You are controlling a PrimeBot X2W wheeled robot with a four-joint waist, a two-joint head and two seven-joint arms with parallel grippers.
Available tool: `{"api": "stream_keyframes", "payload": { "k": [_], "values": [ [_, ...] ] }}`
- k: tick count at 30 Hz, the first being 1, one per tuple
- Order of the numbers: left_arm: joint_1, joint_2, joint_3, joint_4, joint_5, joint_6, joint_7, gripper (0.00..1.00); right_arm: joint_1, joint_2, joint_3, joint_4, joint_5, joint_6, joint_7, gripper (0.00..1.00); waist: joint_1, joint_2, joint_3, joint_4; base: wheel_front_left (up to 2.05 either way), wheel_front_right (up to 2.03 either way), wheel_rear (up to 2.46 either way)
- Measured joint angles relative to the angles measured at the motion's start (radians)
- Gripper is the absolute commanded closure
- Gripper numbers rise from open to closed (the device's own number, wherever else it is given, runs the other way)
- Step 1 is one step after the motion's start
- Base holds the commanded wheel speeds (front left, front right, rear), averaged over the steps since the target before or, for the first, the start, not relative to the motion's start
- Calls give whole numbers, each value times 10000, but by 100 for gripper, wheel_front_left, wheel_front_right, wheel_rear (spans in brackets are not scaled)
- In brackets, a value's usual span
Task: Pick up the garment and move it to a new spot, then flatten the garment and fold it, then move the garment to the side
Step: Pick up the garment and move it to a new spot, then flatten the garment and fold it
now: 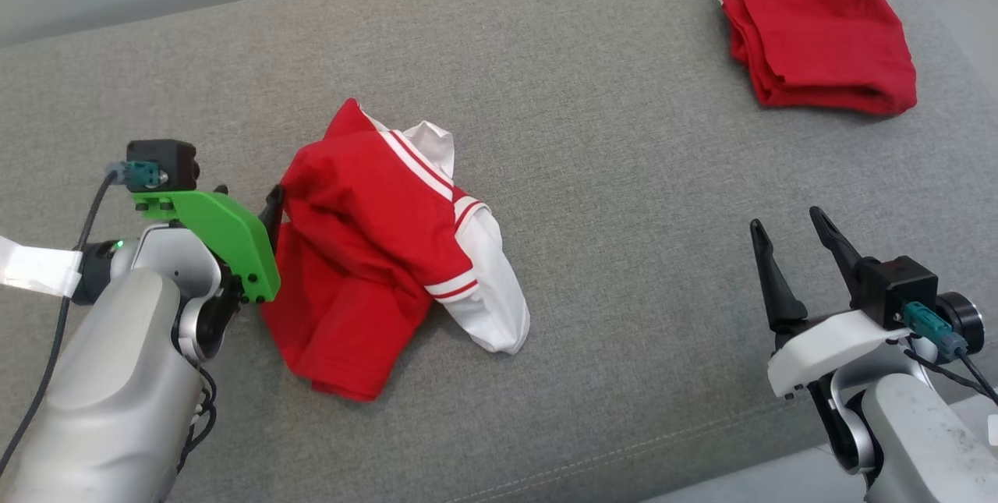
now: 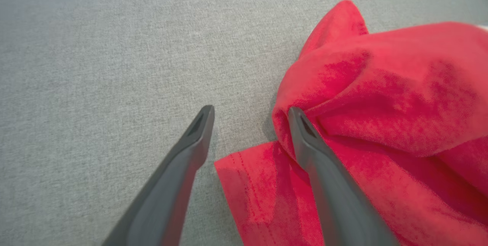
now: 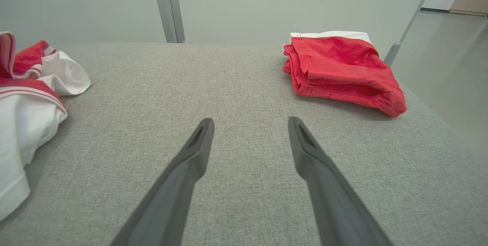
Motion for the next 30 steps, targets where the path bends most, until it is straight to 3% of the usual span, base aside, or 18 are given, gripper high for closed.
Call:
{"api": "stream_keyframes", "payload": {
  "k": [5,11,14,23,30],
  "values": [
    [-20,-345,378,-1101,-61,387,-832,0,219,8,-186,27,117,-77,-2,0,0,0,-132,255,0,0,0],
    [99,-1655,-426,-2863,-12,362,-1221,0,526,56,-240,15,171,-90,-17,0,0,0,-329,597,0,0,0],
    [673,-2048,-1003,-3453,8,339,-1047,0,554,105,-150,-46,169,-90,-17,0,0,0,-379,734,0,0,0],
    [2074,-1659,-2245,-4410,614,644,-174,0,657,188,-121,-88,171,-119,-25,0,0,0,-355,788,0,0,0],
    [2774,-1342,-2648,-5112,1129,796,376,0,656,330,-40,-123,171,-119,-27,0,0,0,-261,676,0,0,0]
  ]
}}
